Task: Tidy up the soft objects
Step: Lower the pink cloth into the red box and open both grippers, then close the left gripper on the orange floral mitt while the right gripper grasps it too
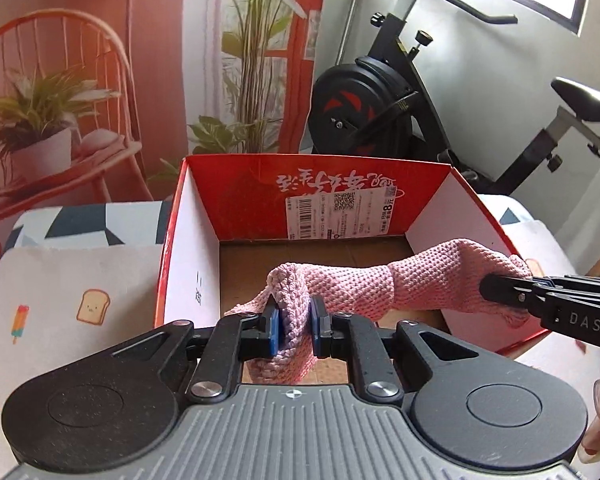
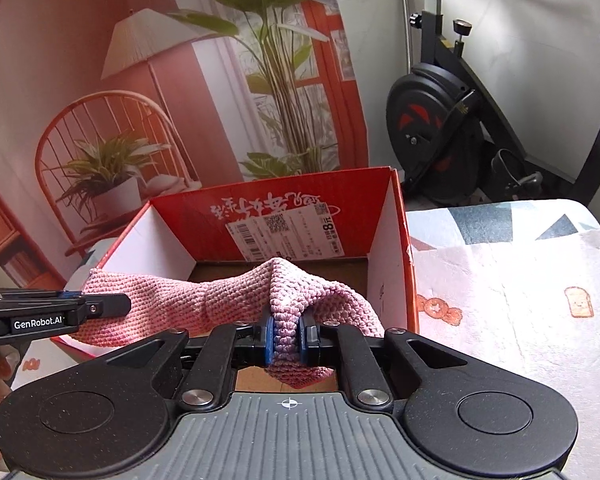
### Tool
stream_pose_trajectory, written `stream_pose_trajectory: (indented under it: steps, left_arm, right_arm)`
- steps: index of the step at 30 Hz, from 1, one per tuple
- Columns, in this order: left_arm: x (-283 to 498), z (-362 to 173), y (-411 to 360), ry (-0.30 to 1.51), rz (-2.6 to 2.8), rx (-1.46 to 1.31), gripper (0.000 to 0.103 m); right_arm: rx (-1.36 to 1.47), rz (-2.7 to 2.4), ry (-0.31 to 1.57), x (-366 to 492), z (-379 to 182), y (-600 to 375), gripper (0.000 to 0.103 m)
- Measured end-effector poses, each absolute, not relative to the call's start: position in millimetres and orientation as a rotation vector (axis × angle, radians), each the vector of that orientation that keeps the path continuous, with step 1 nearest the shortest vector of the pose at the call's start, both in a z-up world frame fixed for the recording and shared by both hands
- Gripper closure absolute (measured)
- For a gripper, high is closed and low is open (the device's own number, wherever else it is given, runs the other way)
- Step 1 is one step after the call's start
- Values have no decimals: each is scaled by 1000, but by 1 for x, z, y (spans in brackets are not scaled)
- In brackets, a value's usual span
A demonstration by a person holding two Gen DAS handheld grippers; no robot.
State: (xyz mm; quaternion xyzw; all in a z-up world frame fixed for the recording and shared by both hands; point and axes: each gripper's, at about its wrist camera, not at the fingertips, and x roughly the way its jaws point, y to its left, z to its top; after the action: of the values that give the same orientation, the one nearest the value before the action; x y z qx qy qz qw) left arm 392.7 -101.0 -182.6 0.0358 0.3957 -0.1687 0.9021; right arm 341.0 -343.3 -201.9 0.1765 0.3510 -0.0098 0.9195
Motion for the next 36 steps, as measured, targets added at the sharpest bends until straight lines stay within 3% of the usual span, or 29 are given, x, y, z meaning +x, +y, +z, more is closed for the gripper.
stream_pose_trajectory:
  steps: [1, 3, 6, 7, 8, 14, 36]
  left_arm:
    - [392, -182, -101, 810, -348, 81, 83]
    - [391, -180, -100, 800, -356, 87, 63]
    - [386, -177, -99, 776, -377, 88, 45]
    - [385, -175, -98, 773, -387, 88, 43]
    - [382, -173, -98, 771, -396, 87, 42]
    - [361, -160, -87, 768, -412, 34, 42]
    - [282, -213, -31, 875, -364, -192, 42]
  right_arm:
    - [358, -20, 722, 342, -204, -342, 89]
    - [343, -26, 724, 342, -205, -339, 80]
    - [327, -21, 719, 339, -204, -334, 69]
    - [323, -25, 715, 337, -203, -332, 58]
    - [320, -34, 709, 334, -202, -331, 50]
    - [341, -23, 683, 308, -188, -321, 47]
    - [212, -11, 737, 210, -242, -237, 46]
